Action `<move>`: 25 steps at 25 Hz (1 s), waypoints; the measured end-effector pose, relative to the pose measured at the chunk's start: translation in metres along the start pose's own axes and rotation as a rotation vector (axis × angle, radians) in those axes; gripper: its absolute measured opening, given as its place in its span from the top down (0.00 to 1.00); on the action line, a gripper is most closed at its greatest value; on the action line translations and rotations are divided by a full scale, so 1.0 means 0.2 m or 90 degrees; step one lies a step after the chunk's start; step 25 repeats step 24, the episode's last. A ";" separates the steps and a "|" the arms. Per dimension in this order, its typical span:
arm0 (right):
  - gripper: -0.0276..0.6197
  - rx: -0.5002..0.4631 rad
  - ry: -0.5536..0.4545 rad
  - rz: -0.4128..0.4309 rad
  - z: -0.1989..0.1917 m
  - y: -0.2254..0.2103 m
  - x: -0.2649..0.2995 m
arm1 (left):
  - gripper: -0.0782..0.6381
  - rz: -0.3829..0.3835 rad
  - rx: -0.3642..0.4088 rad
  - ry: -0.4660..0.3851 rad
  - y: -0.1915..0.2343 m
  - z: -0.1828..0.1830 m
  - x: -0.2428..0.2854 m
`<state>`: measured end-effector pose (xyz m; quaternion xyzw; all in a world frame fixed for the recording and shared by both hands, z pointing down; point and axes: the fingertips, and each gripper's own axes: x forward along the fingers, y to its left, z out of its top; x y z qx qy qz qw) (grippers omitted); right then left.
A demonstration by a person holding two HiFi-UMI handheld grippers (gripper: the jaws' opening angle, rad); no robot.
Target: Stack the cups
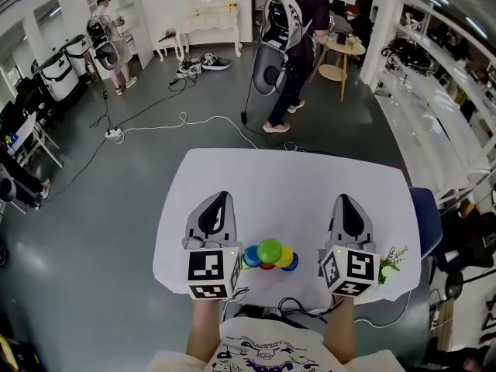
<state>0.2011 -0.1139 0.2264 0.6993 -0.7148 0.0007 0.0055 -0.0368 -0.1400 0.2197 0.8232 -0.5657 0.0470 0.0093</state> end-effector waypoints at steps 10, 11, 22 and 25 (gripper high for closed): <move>0.93 0.004 0.007 -0.003 -0.03 -0.01 0.00 | 0.87 0.000 -0.003 0.006 0.00 -0.02 0.00; 0.93 0.004 0.008 -0.003 -0.03 -0.01 0.00 | 0.87 0.000 -0.004 0.006 0.00 -0.02 0.00; 0.93 0.003 0.012 -0.003 -0.04 -0.01 0.00 | 0.87 0.000 -0.007 0.012 0.00 -0.04 0.00; 0.93 0.002 0.012 -0.003 -0.04 -0.01 0.00 | 0.87 -0.002 -0.007 0.013 0.00 -0.05 0.01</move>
